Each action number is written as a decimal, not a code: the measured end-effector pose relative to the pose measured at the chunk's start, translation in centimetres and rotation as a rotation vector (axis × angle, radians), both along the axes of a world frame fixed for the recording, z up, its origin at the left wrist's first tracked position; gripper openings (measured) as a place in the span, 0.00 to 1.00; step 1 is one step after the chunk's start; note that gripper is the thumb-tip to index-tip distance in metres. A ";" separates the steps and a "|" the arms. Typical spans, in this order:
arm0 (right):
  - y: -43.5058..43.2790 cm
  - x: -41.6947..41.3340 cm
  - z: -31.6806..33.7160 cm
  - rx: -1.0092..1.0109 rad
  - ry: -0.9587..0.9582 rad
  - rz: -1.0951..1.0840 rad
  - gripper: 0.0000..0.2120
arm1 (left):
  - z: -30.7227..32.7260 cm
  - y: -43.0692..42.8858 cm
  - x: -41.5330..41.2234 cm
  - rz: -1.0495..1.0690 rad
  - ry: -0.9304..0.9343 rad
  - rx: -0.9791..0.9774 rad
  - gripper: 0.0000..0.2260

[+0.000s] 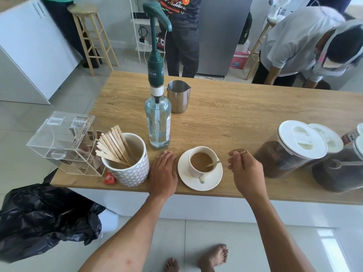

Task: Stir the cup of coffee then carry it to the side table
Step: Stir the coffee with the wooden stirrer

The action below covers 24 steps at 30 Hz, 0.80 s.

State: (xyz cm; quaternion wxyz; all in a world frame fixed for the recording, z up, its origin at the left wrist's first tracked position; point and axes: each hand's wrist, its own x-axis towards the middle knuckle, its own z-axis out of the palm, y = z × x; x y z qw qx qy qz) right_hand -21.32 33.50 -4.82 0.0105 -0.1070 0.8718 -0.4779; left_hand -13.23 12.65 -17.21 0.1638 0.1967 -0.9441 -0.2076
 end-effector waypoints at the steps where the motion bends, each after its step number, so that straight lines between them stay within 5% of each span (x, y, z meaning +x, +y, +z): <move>1: -0.2 -0.1 0.0 -0.003 -0.007 0.004 0.10 | 0.0 0.0 0.0 -0.001 -0.004 0.001 0.20; 24: -0.3 -1.0 -0.3 -0.002 -0.048 -0.003 0.11 | 0.2 0.1 -0.1 0.003 -0.024 0.007 0.22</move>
